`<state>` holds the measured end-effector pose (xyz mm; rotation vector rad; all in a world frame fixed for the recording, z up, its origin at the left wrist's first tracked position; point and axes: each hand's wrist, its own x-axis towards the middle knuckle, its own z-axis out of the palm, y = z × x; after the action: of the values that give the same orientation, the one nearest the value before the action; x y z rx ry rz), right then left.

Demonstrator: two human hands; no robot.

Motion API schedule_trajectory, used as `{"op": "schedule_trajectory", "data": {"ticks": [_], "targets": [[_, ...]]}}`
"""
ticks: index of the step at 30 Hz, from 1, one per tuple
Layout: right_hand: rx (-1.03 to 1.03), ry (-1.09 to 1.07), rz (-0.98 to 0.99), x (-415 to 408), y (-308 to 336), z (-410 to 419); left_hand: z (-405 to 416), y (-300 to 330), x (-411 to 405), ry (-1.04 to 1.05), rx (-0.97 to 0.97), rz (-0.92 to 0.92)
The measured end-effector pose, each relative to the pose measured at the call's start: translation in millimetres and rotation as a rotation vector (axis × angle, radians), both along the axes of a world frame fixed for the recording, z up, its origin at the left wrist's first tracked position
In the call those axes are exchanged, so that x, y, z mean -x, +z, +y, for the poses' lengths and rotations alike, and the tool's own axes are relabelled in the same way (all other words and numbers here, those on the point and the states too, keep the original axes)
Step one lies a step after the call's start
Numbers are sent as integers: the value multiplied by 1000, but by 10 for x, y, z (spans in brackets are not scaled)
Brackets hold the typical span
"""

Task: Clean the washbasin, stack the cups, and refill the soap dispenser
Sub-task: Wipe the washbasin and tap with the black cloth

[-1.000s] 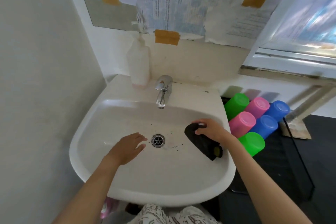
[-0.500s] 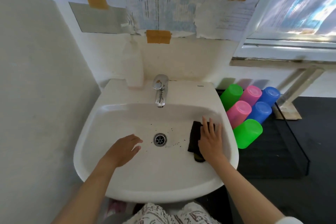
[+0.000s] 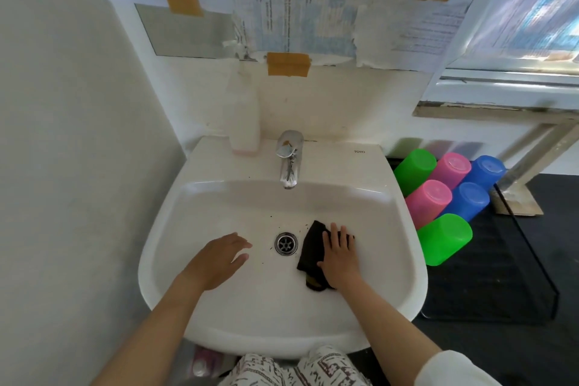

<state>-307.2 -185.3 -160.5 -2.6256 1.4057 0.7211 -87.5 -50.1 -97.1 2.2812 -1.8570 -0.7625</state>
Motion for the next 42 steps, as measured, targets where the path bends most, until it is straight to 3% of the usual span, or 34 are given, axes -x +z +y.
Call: {"op": "schedule_trajectory", "data": {"ticks": [6,9,12,15,17,20,24,29,37,42], "targets": [[18,46,-148,-198,156,76,-66,60,-74,0,-13,-25],[31,-5,-352,-178,160,5,-112,75,-100,2,-21,-27],[126,-127,-654,-156,271,-100,-150,66,-117,5,-26,-24],[344,-68,-744,-30,372,-209,-193,30,-134,2,-37,-31],[490,-66,-738,36,404,-282,-221,5,-131,-1,-40,-28],[581,-144,-531,105,275,-302,-258,-41,-106,-4,-49,-12],[457,-144,-284,173,-80,-205,-281,-96,-92,-22,-62,-12],[371,-145,-135,166,-148,-215,-330,-77,-105,-24,-58,1],[364,-108,-282,86,0,-206,-368,-92,-105,-28,-89,-1],[288,-255,-343,-56,-68,-120,-373,-100,-129,-21,-96,-8]]}}
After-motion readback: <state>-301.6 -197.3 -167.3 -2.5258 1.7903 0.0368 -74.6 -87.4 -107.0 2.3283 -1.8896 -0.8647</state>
